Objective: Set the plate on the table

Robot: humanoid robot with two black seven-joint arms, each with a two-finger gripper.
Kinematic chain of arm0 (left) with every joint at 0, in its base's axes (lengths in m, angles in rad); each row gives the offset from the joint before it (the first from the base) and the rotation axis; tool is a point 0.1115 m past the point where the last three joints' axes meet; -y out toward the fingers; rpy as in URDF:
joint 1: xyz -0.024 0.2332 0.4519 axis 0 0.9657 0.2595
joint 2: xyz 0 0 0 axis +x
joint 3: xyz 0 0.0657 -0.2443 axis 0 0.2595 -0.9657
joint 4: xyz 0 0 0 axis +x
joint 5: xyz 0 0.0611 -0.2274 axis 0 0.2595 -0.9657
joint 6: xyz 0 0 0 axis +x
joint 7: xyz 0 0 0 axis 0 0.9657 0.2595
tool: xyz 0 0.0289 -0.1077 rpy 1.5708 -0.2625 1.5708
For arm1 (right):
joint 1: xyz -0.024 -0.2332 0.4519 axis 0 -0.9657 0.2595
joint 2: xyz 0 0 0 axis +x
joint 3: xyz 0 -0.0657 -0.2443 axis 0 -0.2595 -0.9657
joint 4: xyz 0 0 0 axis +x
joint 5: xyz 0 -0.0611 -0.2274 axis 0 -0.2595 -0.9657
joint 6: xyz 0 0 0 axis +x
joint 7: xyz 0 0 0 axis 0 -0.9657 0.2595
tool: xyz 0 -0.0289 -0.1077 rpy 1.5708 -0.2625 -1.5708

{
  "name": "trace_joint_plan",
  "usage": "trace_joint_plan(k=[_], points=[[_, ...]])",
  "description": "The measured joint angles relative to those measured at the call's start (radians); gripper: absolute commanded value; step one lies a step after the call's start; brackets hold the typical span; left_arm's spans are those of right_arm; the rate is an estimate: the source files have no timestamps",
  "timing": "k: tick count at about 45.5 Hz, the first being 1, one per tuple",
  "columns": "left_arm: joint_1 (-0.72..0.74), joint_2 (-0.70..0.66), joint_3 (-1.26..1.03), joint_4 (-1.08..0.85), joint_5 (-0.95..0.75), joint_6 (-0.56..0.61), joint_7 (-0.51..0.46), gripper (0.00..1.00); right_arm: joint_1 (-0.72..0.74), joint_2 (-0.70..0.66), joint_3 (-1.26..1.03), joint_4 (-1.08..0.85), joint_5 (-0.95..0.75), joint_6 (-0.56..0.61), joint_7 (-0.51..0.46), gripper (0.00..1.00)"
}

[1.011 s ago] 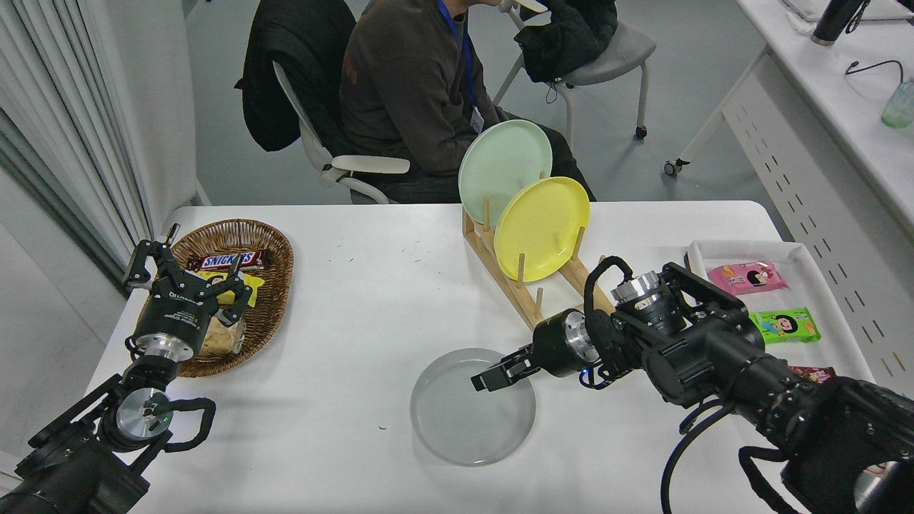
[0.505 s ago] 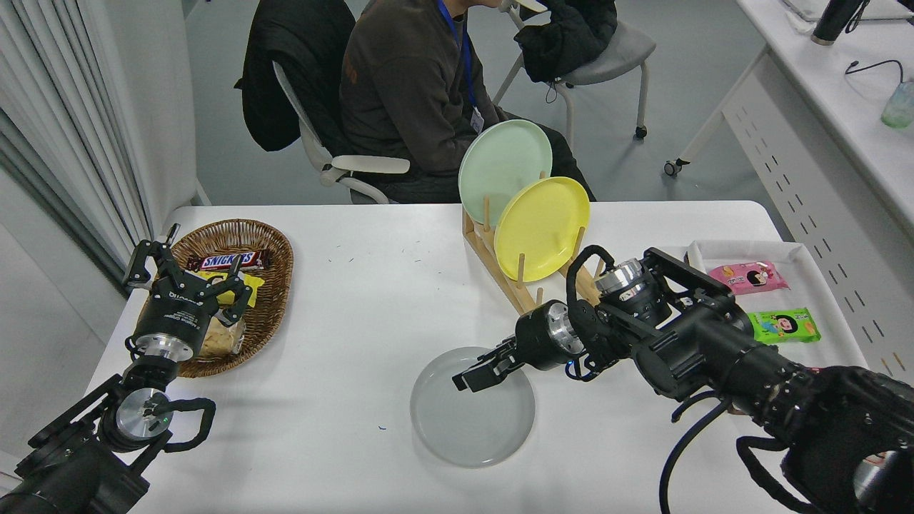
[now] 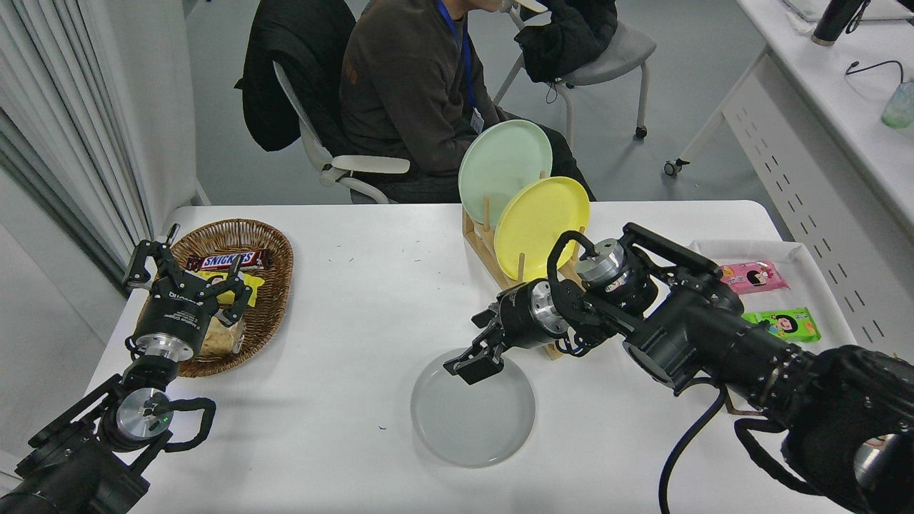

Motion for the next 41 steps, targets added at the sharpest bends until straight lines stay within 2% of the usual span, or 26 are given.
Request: trace_joint_plan(k=[8, 21, 30, 41], points=[[0.000, 0.000, 0.000, 0.000, 0.000, 0.000, 0.000, 0.98, 0.038, 0.000, 0.004, 0.002, -0.048, 0.087, 0.000, 0.99], [0.000, 0.000, 0.000, 0.000, 0.000, 0.000, 0.000, 0.98, 0.108, 0.000, 0.009, -0.012, -0.114, 0.293, 0.000, 0.99], [0.000, 0.000, 0.000, 0.000, 0.000, 0.000, 0.000, 0.98, 0.141, -0.001, 0.026, -0.016, -0.219, 0.418, 0.010, 0.99], [0.000, 0.000, 0.000, 0.000, 0.000, 0.000, 0.000, 0.98, 0.166, -0.036, 0.097, -0.037, -0.382, 0.554, 0.100, 0.99]])
